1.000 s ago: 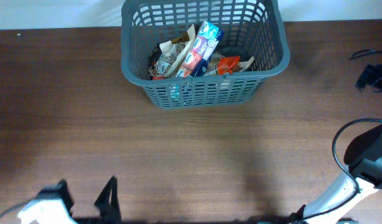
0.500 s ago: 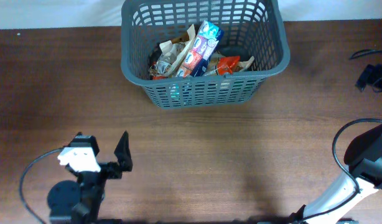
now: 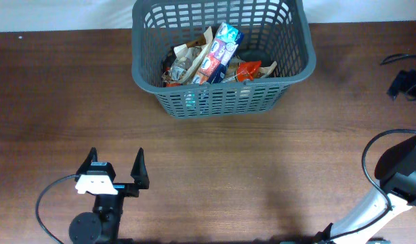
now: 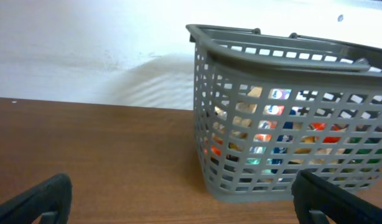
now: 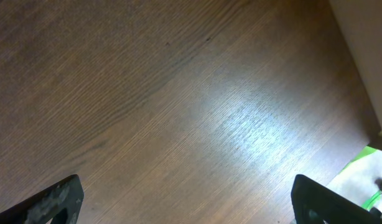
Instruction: Pack container
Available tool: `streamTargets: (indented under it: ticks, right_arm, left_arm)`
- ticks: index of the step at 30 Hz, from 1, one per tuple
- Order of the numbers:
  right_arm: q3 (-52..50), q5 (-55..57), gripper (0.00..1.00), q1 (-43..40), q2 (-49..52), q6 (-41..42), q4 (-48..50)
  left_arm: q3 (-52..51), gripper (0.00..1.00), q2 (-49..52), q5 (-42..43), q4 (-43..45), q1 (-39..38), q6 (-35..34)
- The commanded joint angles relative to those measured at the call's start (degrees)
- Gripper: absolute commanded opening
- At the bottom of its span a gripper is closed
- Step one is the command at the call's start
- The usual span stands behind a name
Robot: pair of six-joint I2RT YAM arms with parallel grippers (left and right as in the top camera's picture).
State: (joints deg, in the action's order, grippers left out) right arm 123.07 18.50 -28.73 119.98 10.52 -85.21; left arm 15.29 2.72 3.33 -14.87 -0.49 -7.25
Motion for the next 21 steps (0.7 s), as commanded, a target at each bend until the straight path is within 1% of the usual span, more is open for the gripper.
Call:
streamTargets:
  ticks: [1,4,14,21]
  right_arm:
    - [-0.3,0.1,0.99,-0.2,-0.3,0.9,0.0]
    - [-0.3,0.1,0.99,-0.2,-0.3,0.9,0.0]
    - [-0.3,0.1,0.99,-0.2,-0.3,0.9,0.0]
    - [-0.3,0.1,0.99,-0.2,-0.3,0.9,0.0]
  left_arm:
    - [-3.2,0.99,-2.5,-1.7,1.3,0.3,0.9]
    - [-4.8,0.99,-2.4,-1.7,2.5,0.3,0.9]
    - [-8.7,0.99,-2.4,-1.7,2.4,3.3,1.2]
    - [-10.6,0.99,-2.4,-1.7,-0.3,3.3,1.6]
